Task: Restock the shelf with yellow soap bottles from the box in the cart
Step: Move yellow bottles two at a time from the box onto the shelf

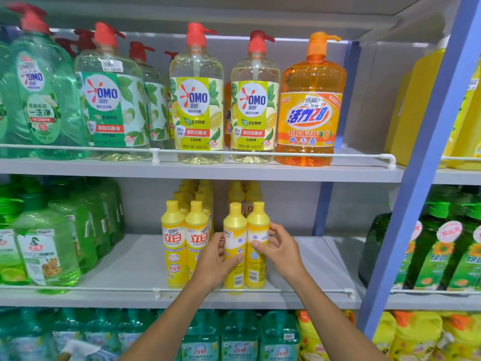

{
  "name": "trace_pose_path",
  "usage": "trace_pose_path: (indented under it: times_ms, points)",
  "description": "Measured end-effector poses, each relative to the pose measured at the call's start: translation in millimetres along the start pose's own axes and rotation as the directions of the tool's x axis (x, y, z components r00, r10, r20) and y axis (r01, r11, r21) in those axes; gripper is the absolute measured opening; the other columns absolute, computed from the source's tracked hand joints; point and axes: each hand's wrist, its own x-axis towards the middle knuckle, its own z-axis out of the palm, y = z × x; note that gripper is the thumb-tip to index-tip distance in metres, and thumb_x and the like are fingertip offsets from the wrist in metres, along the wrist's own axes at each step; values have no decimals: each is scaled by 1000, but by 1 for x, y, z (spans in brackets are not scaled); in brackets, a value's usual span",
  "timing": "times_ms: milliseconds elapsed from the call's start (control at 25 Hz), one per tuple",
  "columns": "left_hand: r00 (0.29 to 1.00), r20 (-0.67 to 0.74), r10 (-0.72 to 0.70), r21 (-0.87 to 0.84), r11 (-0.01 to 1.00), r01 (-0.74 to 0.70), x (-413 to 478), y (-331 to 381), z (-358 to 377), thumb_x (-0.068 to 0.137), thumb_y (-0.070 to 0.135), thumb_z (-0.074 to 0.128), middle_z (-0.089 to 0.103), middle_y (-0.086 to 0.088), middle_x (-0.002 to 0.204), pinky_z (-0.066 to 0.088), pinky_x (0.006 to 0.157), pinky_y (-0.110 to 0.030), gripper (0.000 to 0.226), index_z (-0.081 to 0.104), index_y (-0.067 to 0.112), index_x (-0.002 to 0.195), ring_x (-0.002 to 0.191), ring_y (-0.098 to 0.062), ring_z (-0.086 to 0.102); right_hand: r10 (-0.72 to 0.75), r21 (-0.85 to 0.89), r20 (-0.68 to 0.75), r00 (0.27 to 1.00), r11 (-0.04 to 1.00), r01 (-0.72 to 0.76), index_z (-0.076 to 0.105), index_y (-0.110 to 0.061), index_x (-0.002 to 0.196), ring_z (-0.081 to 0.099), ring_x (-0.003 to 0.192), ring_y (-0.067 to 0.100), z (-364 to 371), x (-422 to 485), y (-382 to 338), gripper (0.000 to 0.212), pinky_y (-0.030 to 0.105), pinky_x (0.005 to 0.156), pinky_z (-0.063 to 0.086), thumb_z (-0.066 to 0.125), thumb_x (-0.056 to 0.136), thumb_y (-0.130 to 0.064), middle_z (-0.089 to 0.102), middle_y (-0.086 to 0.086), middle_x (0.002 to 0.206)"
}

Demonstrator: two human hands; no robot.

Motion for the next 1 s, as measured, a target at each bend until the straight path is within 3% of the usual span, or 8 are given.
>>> trace_pose_path:
  times_ms: [80, 200, 320, 480, 640, 760, 840, 1000]
  points:
    - [997, -78, -15, 99, 995, 23, 1, 1, 8, 71, 34, 89, 71, 8, 104, 60, 82, -36, 48, 58, 26, 107, 96, -10, 69, 11, 60, 45, 999, 998, -13, 58, -13, 131, 70, 115, 18, -7, -2, 8, 48, 36, 94, 59, 77, 87, -12, 73, 2, 122]
    - [989, -145, -25, 164, 985, 49, 8, 1, 19, 60, 56, 83, 67, 7, 101, 59, 80, -39, 55, 57, 30, 100, 93, -9, 66, 15, 112, 95, 995, 993, -25, 51, -11, 135, 69, 117, 19, -10, -9, 13, 40, 28, 88, 58, 63, 97, -16, 71, 4, 127]
    - [986, -161, -46, 95, 994, 62, 4, 4, 25, 68, 39, 90, 68, 8, 104, 58, 79, -29, 54, 55, 25, 106, 95, -4, 66, 30, 78, 89, 996, 996, -37, 51, -13, 135, 66, 120, 14, -5, -15, 19, 50, 31, 96, 57, 73, 91, -22, 68, 2, 131]
    - [998, 1, -64, -37, 997, 64, -8, -3, 19, 78, 15, 85, 68, 5, 121, 56, 94, -27, 59, 53, 21, 127, 113, -8, 66, 37, -19, 32, 999, 999, -36, 56, -19, 131, 69, 114, 10, -5, -13, 23, 65, 29, 95, 58, 89, 75, -26, 71, -4, 124]
    - [999, -22, -50, 64, 997, 51, -6, -3, 15, 78, 13, 85, 70, 4, 116, 53, 81, -12, 54, 57, 17, 123, 102, 0, 65, 16, -46, 132, 991, 999, -10, 52, -13, 139, 64, 125, 17, -18, -8, 26, 57, 31, 101, 54, 77, 88, -16, 67, 1, 134]
    - [995, -95, -37, 77, 996, 45, -4, -4, 23, 72, 28, 89, 70, 10, 111, 58, 85, -26, 56, 57, 24, 118, 100, -2, 67, 36, -67, 219, 975, 998, -22, 47, -18, 145, 61, 127, 10, -17, -14, 25, 59, 27, 101, 53, 74, 92, -20, 64, -4, 138]
    - [987, -146, -63, 43, 997, 70, -4, -8, 28, 70, 33, 90, 70, 10, 108, 59, 85, -32, 58, 55, 26, 115, 99, -5, 67, 46, -103, 161, 986, 994, -30, 50, -23, 140, 63, 120, 2, -9, -20, 26, 67, 16, 93, 53, 83, 83, -30, 64, -10, 134]
    - [993, -64, -95, -16, 995, 94, -6, -15, 25, 75, 19, 87, 69, 6, 114, 59, 91, -34, 57, 52, 28, 120, 105, -9, 68, 27, -168, 68, 997, 986, -15, 53, -25, 132, 65, 110, -3, -10, -19, 33, 69, 18, 92, 56, 91, 74, -25, 67, -9, 126]
